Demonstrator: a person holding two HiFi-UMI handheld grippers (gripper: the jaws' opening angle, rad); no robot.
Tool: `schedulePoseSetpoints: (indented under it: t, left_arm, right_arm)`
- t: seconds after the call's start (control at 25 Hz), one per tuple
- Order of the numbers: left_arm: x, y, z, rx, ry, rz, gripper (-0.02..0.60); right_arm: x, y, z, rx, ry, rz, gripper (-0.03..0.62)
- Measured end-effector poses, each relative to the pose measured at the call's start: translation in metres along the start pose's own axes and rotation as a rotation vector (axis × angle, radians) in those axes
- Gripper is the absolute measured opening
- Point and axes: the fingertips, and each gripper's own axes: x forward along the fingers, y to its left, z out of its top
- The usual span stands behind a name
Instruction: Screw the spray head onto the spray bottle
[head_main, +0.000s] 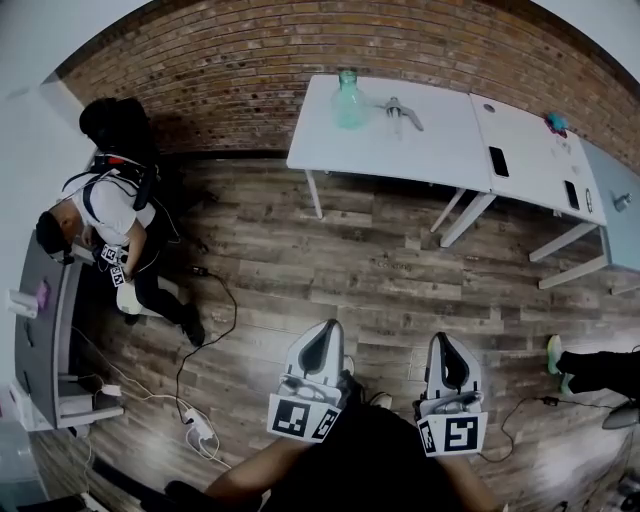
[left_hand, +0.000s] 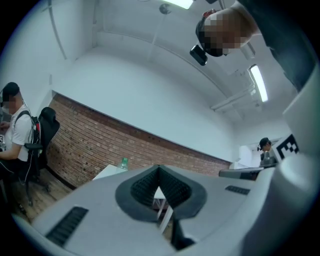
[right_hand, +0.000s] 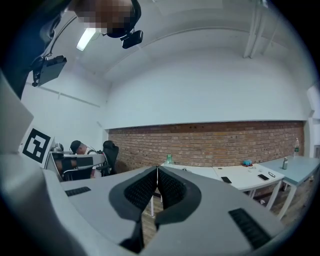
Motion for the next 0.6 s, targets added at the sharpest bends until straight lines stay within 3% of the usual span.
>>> schedulePoseSetpoints:
  t: [0.6]
  left_arm:
    - [0.023, 0.048, 0.02, 0.055, -0.016, -0.016, 0.002]
  right_arm:
    - [0.065, 0.028, 0.006, -0.012, 0.03, 0.015, 0.008]
